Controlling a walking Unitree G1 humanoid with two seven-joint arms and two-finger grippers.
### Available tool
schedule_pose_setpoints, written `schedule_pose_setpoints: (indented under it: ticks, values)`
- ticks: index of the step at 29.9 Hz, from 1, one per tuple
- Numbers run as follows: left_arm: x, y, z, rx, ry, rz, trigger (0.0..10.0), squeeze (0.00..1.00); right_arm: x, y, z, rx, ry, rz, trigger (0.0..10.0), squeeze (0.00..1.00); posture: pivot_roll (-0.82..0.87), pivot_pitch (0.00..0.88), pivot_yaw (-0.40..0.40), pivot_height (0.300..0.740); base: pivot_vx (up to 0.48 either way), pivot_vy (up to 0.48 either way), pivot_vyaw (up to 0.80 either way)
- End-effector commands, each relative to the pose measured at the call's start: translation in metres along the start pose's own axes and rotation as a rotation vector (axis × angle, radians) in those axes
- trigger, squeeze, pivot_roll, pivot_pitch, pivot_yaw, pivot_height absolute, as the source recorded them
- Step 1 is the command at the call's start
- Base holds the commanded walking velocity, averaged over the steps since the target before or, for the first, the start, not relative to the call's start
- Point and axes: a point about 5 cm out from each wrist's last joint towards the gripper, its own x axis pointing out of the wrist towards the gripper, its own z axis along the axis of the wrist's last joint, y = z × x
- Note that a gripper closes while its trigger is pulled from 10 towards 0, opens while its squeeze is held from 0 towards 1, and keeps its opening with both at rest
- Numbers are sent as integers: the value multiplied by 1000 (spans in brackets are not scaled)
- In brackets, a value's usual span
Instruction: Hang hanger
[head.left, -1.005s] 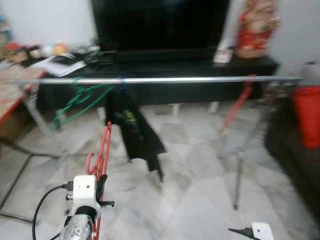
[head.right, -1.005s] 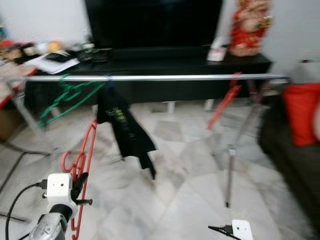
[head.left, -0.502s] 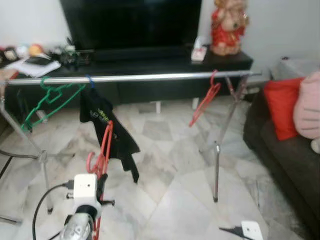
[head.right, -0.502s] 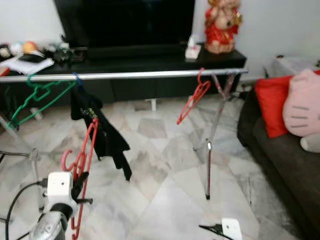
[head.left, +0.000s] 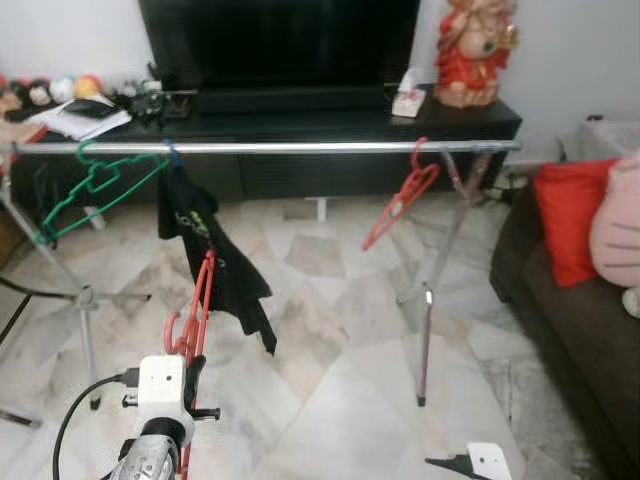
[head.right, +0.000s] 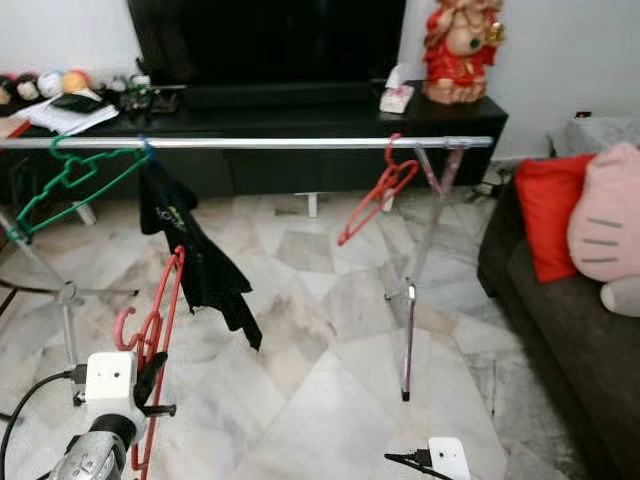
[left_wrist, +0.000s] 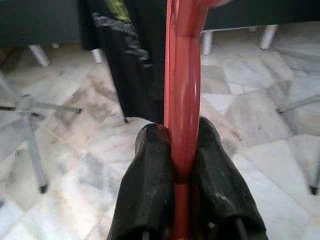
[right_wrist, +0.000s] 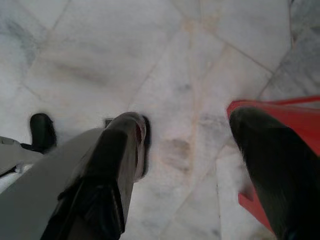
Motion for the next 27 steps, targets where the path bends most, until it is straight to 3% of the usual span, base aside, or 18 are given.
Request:
schedule_pose_setpoints:
  ticks: [1,15,27]
  values:
    - [0,-3,1,17,-5,-5,10000,0,0,-2,1,6,-2,-7,10000,0,-52,0,-8,740,0,0,0]
    - [0,-4,5,-11,-30,-6,10000,0,0,-2,1,2,0,-16,10000,0,-44,0,-13,740,0,0,0]
    - [3,-7,7,-9,-32,-22,10000,0,0,-2,3,3,-3,-18,10000,0,-49,0,-13,740,291,0,0]
